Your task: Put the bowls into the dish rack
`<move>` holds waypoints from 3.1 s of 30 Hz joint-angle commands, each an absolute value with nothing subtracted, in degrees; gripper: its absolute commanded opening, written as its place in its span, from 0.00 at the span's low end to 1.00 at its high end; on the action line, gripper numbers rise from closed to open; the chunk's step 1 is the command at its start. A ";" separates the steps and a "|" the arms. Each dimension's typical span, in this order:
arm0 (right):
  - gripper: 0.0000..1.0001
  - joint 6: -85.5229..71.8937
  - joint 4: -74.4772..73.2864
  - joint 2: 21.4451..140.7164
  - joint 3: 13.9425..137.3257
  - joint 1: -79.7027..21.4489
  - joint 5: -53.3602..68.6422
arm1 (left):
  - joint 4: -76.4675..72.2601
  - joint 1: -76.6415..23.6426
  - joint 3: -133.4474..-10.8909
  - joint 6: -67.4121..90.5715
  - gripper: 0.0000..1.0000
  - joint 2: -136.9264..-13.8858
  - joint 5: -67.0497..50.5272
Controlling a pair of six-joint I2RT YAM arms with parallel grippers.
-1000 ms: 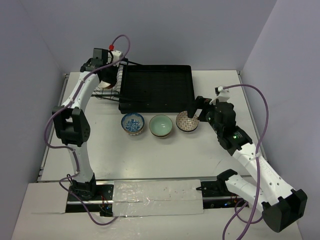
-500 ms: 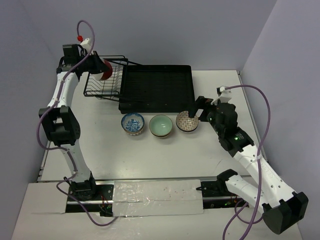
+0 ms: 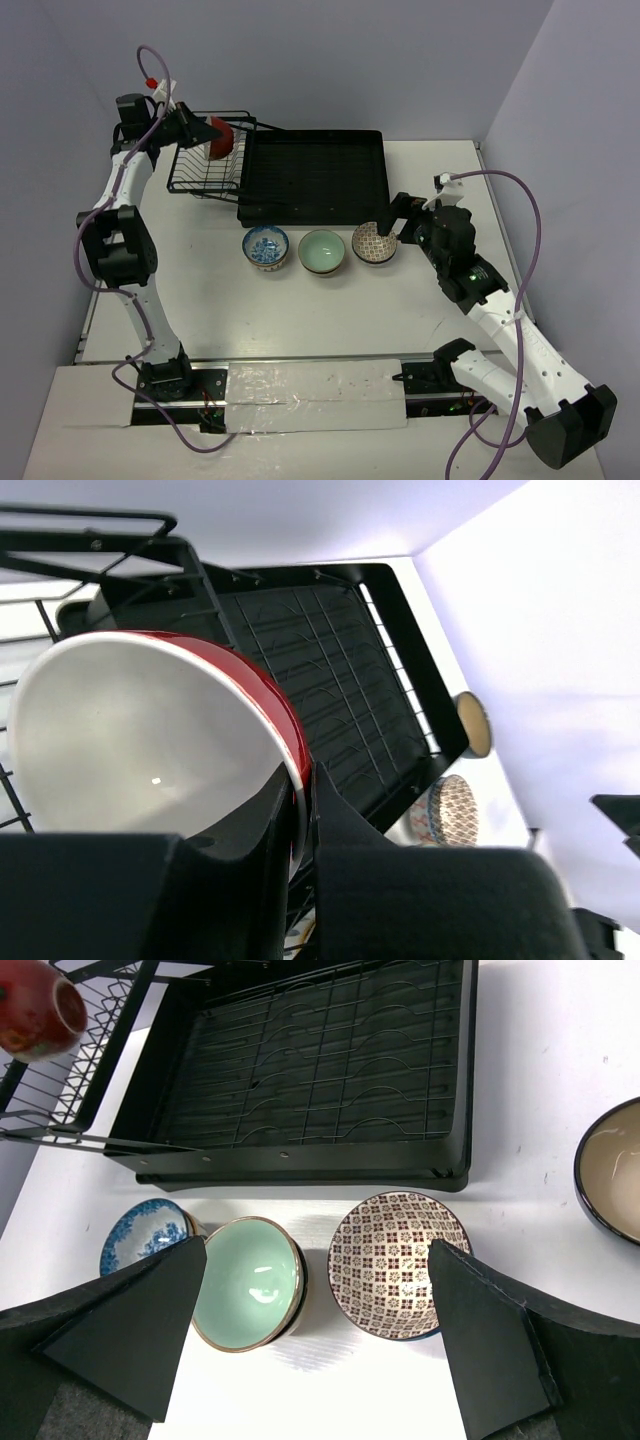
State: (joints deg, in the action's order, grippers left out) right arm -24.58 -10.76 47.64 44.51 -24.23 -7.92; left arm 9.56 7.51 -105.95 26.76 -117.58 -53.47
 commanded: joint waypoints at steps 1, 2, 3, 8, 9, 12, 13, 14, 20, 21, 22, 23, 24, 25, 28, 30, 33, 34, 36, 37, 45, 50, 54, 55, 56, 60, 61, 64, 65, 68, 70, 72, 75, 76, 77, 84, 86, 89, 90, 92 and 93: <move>0.99 -24.70 -10.19 46.41 44.39 -24.43 -8.35 | -0.17 8.96 -106.26 31.63 0.00 -118.39 -59.67; 0.99 -24.70 -10.28 46.41 44.38 -24.43 -8.44 | -1.48 9.40 -106.00 32.08 0.00 -118.74 -59.76; 0.99 -24.70 -10.20 46.32 44.38 -24.43 -8.35 | -2.54 9.67 -105.56 32.52 0.00 -118.83 -59.77; 0.99 -24.79 -10.20 46.58 44.47 -24.43 -8.00 | -6.85 11.86 -102.48 35.94 0.02 -119.27 -60.82; 0.99 -24.79 -10.20 46.67 44.47 -24.52 -8.00 | -7.20 12.13 -101.96 36.47 0.02 -119.44 -60.91; 0.99 -24.79 -10.20 46.67 44.74 -24.43 -7.65 | -8.43 13.27 -101.34 37.70 0.03 -120.50 -61.52; 0.99 -24.70 -10.28 46.67 44.82 -24.43 -7.65 | -8.87 13.88 -101.16 38.14 0.03 -120.93 -61.70; 0.99 -24.70 -10.37 46.67 44.82 -24.43 -7.56 | -9.40 14.15 -100.47 38.58 0.05 -121.20 -61.96; 0.99 -24.43 -10.90 46.67 45.35 -24.43 -7.65 | -12.48 16.25 -97.83 40.78 0.07 -121.99 -62.31; 0.99 -24.43 -10.99 46.67 45.44 -24.43 -7.56 | -12.92 16.61 -97.47 41.04 0.07 -122.08 -62.49; 0.99 -24.43 -11.07 46.67 45.44 -24.43 -7.56 | -13.35 17.22 -97.12 41.48 0.07 -122.25 -62.58; 0.99 -24.43 -11.07 46.67 45.44 -24.43 -7.47 | -14.75 17.66 -96.34 42.53 0.08 -122.43 -62.75; 0.99 -24.52 -11.07 46.67 45.53 -24.43 -7.47 | -15.55 17.93 -95.89 43.24 0.09 -122.52 -63.01; 0.99 -24.52 -11.07 46.84 45.61 -24.43 -7.38 | -16.25 18.63 -95.63 43.94 0.09 -122.87 -63.54; 0.99 -24.78 -11.16 46.93 45.70 -24.43 -6.86 | -18.72 19.77 -94.31 45.79 0.09 -123.31 -64.16; 0.99 -24.96 -11.16 46.93 45.70 -24.43 -6.68 | -19.86 20.30 -93.60 46.40 0.09 -123.49 -64.25; 0.99 -25.13 -11.42 46.85 45.62 -24.43 -6.68 | -19.60 21.27 -93.34 46.32 0.11 -123.66 -64.07; 0.99 -25.14 -11.43 46.76 45.62 -24.43 -6.59 | -19.25 21.62 -93.34 45.80 0.12 -123.75 -63.81; 0.99 -25.22 -11.43 46.76 45.53 -24.43 -6.50 | -18.29 21.88 -93.34 44.83 0.11 -123.92 -63.72; 0.99 -25.31 -11.43 46.76 45.61 -24.43 -6.50 | -17.67 22.15 -93.34 44.65 0.12 -124.01 -63.55; 0.99 -25.31 -11.43 46.76 45.18 -24.43 -6.33 | -22.49 22.41 -90.71 48.33 0.17 -124.72 -63.45; 0.99 -25.05 -11.51 47.02 45.35 -24.43 -6.77 | -23.47 22.41 -90.18 48.87 0.24 -123.40 -62.49; 0.99 -25.14 -10.90 47.20 45.26 -24.43 -6.33 | -23.20 22.41 -90.44 49.22 0.29 -122.87 -62.40; 0.99 -25.14 -10.90 47.20 45.18 -24.52 -6.42 | -23.38 22.41 -90.44 49.31 0.28 -122.70 -62.40; 0.99 -25.05 -10.90 47.20 45.00 -24.43 -6.42 | -23.20 22.15 -90.44 49.13 0.27 -122.35 -62.49; 0.99 -24.79 -10.90 47.11 44.91 -24.43 -6.94 | -21.01 21.19 -90.79 47.20 0.25 -121.56 -62.05; 0.99 -24.79 -10.90 47.11 44.91 -24.43 -6.94 | -20.74 20.92 -91.05 46.85 0.26 -121.55 -61.96; 0.99 -24.52 -10.99 47.02 45.17 -24.43 -6.86 | -20.13 20.48 -91.58 46.84 0.28 -121.38 -61.18; 0.99 -24.52 -10.99 47.02 45.26 -24.43 -6.86 | -20.13 20.48 -91.58 47.02 0.28 -121.38 -61.08; 0.99 -24.17 -10.99 46.85 45.44 -24.43 -6.86 | -20.04 20.48 -91.93 47.55 0.28 -121.29 -60.73; 0.99 -24.26 -10.99 46.85 45.44 -24.43 -6.86 | -18.11 20.48 -92.20 46.50 0.29 -121.12 -59.86; 0.99 -24.34 -10.72 47.02 45.26 -24.43 -6.51 | -16.53 20.39 -92.37 45.36 0.28 -120.76 -58.80; 0.99 -24.43 -10.46 47.11 45.26 -24.43 -6.15 | -15.21 20.39 -92.37 44.65 0.28 -120.59 -58.10; 0.99 -24.43 -10.37 47.28 45.26 -24.43 -6.15 | -15.03 20.39 -92.29 44.74 0.28 -120.41 -57.92; 0.99 -24.52 -10.37 47.20 45.26 -24.43 -6.15 | -15.03 20.39 -92.20 44.91 0.28 -120.41 -57.57; 0.99 -24.52 -10.37 46.58 44.74 -24.52 -6.33 | -14.51 20.39 -91.41 46.67 0.26 -119.36 -54.68; 0.99 -24.61 -10.37 46.32 44.56 -24.43 -6.59 | -13.28 20.39 -91.67 46.58 0.25 -119.00 -53.62; 0.99 -24.70 -10.37 46.23 44.38 -24.43 -6.50 | -12.92 20.30 -91.23 48.24 0.22 -118.65 -52.65; 0.99 -24.78 -10.28 46.32 44.30 -24.43 -6.42 | -14.57 20.30 -90.80 49.12 0.22 -118.48 -53.08; 0.99 -24.79 -10.28 46.32 44.30 -24.43 -6.33 | -16.34 19.95 -89.39 51.14 0.20 -117.69 -52.82; 0.99 -24.79 -10.11 46.32 44.38 -24.43 -6.24 | -16.78 19.78 -89.12 51.33 0.19 -117.42 -52.65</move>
